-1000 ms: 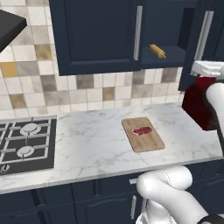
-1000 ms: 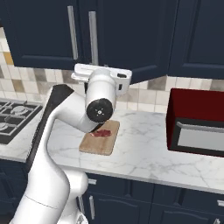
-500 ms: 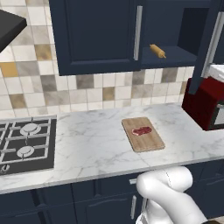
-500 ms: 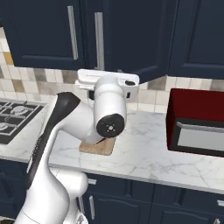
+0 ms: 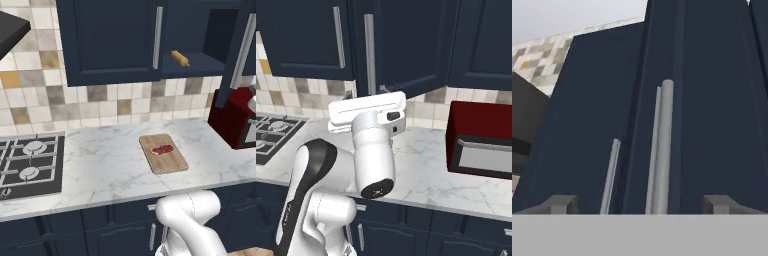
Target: Open the cabinet, retrieve the rolling pin, and place it next to the meat on the cutting board to prepare for tenderizing.
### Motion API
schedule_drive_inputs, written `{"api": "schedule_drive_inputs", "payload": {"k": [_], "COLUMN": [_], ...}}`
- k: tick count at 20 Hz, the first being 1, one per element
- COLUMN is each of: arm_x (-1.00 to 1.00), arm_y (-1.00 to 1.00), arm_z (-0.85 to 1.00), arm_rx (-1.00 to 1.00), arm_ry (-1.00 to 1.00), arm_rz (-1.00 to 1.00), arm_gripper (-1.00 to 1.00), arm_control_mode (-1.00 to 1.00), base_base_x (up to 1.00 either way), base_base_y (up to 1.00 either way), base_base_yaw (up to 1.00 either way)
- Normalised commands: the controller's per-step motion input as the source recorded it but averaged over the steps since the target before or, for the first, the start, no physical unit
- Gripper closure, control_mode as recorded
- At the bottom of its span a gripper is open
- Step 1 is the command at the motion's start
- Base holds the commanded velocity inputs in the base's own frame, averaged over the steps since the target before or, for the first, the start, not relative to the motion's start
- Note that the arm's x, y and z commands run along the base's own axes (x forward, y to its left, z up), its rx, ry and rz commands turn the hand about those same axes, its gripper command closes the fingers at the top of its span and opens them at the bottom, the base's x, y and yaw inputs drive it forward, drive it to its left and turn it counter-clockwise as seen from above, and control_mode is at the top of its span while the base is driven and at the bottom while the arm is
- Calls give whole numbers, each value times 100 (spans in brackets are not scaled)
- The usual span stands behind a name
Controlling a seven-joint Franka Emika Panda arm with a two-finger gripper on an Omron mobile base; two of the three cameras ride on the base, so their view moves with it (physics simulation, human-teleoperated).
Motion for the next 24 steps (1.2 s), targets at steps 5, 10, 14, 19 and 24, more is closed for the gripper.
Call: {"api": "schedule_drive_inputs", "payload": {"k": [5, 10, 14, 19, 24], "arm_x": [-30, -3, 0, 11, 43], "arm_y": [86, 82, 59, 44, 41], "arm_z": [5, 2, 1, 3, 0], "arm_rx": [-32, -43, -47, -37, -30], "arm_ry": [-19, -21, -16, -1, 0], "arm_rz": [-4, -18, -27, -38, -45], "arm_gripper": [-100, -100, -100, -100, -100], "arm_control_mode": [-100, -100, -100, -100, -100], "base_base_x": [0, 0, 0, 0, 0], "base_base_y": [0, 0, 0, 0, 0], "base_base_yaw": [0, 0, 0, 0, 0]}}
